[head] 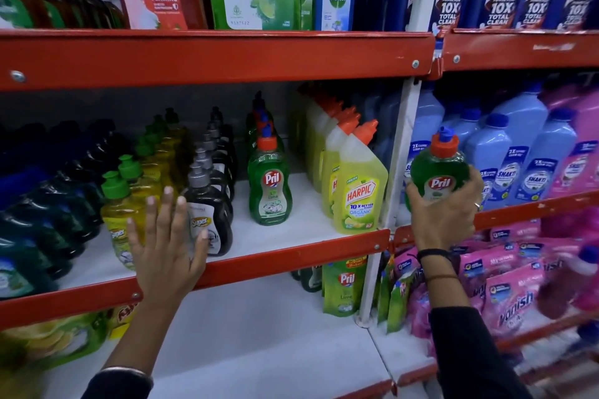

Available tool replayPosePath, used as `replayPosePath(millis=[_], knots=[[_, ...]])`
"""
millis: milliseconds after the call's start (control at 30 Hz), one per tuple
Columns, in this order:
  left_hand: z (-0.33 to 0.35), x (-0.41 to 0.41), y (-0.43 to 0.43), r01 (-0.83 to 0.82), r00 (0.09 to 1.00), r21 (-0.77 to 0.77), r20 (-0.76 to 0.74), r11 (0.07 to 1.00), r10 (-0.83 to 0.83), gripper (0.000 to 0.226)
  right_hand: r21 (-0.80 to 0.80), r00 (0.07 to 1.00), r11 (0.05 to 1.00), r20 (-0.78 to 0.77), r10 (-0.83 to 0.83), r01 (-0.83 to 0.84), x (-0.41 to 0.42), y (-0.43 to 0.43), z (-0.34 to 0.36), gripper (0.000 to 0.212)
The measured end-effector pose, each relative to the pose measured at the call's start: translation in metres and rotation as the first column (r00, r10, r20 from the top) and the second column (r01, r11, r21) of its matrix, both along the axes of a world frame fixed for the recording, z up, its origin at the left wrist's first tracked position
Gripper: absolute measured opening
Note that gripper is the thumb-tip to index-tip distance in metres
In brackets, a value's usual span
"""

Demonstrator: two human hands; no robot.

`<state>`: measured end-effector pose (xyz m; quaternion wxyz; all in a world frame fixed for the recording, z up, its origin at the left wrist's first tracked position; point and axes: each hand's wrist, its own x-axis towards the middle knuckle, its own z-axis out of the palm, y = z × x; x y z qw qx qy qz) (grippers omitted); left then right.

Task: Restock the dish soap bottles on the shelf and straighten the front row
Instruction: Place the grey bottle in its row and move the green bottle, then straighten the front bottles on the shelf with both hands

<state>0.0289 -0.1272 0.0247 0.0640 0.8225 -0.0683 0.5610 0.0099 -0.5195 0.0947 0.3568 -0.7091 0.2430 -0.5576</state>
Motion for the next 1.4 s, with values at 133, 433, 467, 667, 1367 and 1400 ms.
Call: replayPosePath(millis=[133, 433, 467, 667, 1367, 1400], knots=[[0.001, 0.000, 0.001, 0.007, 1.000, 0.002, -0.012, 1.000, -0.007, 0.066, -0.037, 0.999, 0.999, 0.032, -0.010, 0.011, -0.025, 0.035, 0.017, 0.090], [0.002, -0.002, 0.002, 0.021, 0.999, 0.012, -0.029, 1.000, -0.020, 0.067, -0.034, 0.941, 0.940, -0.020, 0.338, -0.338, -0.040, 0.141, 0.026, 0.094], [0.002, -0.002, 0.001, 0.019, 1.000, 0.019, -0.024, 1.000, -0.019, 0.067, -0.029, 0.929, 0.929, -0.034, 0.368, -0.369, -0.036, 0.152, 0.025, 0.094], [0.000, -0.001, 0.002, -0.007, 1.000, 0.046, -0.005, 0.999, 0.007, 0.068, 0.004, 0.897, 0.910, -0.166, 0.409, -0.414, -0.004, 0.193, 0.013, 0.093], [0.025, -0.042, -0.061, 0.667, 0.658, -0.457, -0.008, 0.588, -0.753, 0.054, 0.424, 0.506, 0.436, 0.065, 0.860, -0.794, -0.006, 0.174, -0.012, 0.084], [0.027, -0.047, -0.074, 0.666, 0.594, -0.544, -0.026, 0.510, -0.804, 0.056, 0.472, 0.468, 0.388, 0.060, 0.882, -0.791, -0.006, 0.171, -0.011, 0.097]])
